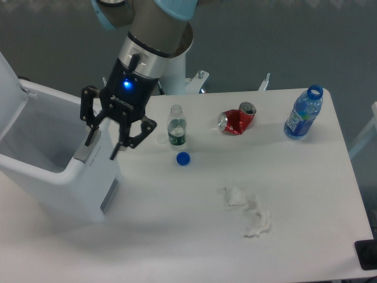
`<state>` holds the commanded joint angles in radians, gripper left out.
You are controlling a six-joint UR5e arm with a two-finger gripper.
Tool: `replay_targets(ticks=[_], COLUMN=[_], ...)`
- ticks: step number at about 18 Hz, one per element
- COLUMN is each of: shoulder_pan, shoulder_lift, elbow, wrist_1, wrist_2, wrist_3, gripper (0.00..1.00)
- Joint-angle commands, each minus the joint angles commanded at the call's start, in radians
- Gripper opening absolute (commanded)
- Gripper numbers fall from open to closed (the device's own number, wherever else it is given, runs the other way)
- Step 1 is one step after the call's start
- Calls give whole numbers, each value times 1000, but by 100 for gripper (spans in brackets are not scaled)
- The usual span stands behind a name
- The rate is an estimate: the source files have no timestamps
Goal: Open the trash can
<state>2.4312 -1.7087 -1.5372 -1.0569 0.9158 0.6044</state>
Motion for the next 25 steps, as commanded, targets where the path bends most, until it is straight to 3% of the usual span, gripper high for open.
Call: replay_targets(ticks=[4,7,11,16,19,22,25], shoulder_pan=[49,71,109,114,112,121,163], shoulder_lift=[-41,-63,-160,-209,-235,-253,-269], elbow=[34,17,3,5,5,5,3], wrist_1=[5,2,2,-2,-3,-5,-11], wrist_2=[26,167,276,458,573,620,666], wrist_3=[5,63,129,355,406,434,576], gripper=[100,100,100,100,100,100,100])
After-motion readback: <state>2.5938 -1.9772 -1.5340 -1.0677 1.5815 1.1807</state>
